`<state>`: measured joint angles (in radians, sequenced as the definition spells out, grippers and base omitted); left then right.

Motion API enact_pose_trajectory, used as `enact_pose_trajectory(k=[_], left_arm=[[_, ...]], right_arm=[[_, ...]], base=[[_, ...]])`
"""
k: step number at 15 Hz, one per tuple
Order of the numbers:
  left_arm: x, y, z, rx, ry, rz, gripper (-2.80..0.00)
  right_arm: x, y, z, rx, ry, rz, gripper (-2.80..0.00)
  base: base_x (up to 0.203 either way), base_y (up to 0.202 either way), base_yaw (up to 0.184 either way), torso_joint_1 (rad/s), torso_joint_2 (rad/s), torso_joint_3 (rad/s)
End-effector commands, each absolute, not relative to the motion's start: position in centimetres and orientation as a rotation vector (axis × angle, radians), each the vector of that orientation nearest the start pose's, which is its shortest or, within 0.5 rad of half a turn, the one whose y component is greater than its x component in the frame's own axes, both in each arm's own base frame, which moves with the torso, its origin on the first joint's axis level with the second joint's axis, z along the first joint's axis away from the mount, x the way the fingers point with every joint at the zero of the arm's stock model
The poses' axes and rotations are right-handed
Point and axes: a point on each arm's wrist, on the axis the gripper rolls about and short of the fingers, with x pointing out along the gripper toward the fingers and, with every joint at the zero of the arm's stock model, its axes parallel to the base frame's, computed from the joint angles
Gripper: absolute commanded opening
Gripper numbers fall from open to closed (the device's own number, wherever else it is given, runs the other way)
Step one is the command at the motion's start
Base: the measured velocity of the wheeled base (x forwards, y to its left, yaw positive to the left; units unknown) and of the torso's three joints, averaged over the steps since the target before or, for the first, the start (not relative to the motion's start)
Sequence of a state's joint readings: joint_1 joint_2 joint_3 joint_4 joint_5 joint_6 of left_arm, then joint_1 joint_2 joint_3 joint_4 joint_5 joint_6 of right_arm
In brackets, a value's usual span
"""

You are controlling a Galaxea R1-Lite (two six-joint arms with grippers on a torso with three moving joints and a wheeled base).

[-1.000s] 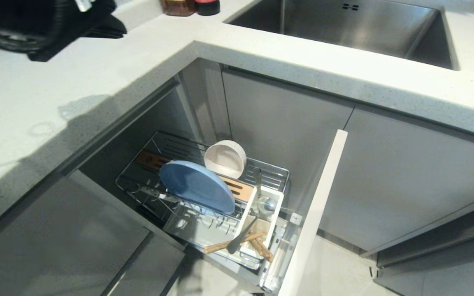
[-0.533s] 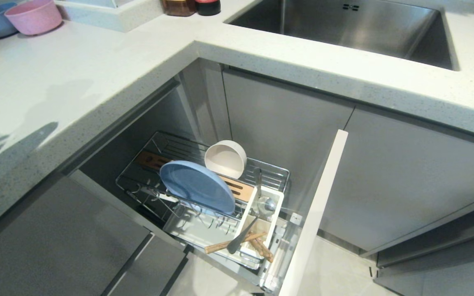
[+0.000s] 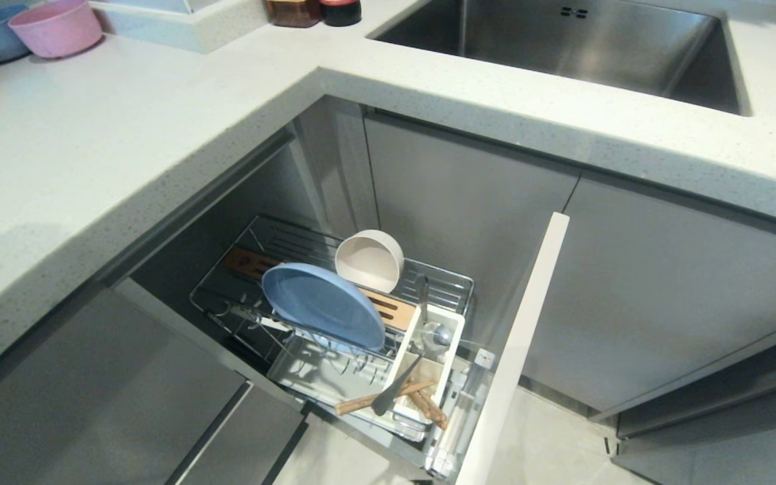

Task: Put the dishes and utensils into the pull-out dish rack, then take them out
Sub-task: Take the plate out of the cupboard

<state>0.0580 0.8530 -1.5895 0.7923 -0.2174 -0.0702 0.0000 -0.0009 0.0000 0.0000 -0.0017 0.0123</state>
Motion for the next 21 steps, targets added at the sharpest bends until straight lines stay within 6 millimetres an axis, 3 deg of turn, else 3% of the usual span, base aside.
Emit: enact_pose_trajectory(k=[1, 3, 7, 10, 14, 17, 21], left_arm=[[-5.5, -0.9, 37.6, -0.069, 0.000, -0.149, -2.80], [-6.7, -1.0, 34.8, -0.070, 0.005, -0.141, -2.80], [-6.7, -0.7, 28.8, -0.068, -0.021, -0.064, -2.80], [-7.9, -0.4, 24.6, -0.065, -0.112, -0.043, -2.80], [-7.7, -0.1, 19.4, -0.062, -0.206, -0.049, -2.80], [-7.3, -0.1, 16.7, -0.066, -0.241, -0.051, -2.80], [-5.4, 0.0, 14.0, -0.083, -0.152, -0.026, -2.80]], right_arm=[[-2.3, 0.0, 7.5, 0.012, 0.001, -0.002, -2.80], [-2.3, 0.0, 7.5, 0.012, 0.002, -0.002, -2.80], [-2.3, 0.0, 7.5, 0.012, 0.002, -0.002, -2.80], [-2.3, 0.0, 7.5, 0.012, 0.002, -0.002, -2.80], [-2.3, 0.0, 7.5, 0.012, 0.000, -0.002, -2.80], [-2.3, 0.0, 7.5, 0.012, 0.000, -0.002, -2.80], [-2.3, 0.0, 7.5, 0.012, 0.001, -0.002, -2.80]], base=[[0.000, 0.000, 0.000, 0.000, 0.00, 0.000], [0.000, 0.000, 0.000, 0.000, 0.00, 0.000], [0.000, 0.000, 0.000, 0.000, 0.00, 0.000], [0.000, 0.000, 0.000, 0.000, 0.00, 0.000], [0.000, 0.000, 0.000, 0.000, 0.00, 0.000], [0.000, 0.000, 0.000, 0.000, 0.00, 0.000], [0.000, 0.000, 0.000, 0.000, 0.00, 0.000]])
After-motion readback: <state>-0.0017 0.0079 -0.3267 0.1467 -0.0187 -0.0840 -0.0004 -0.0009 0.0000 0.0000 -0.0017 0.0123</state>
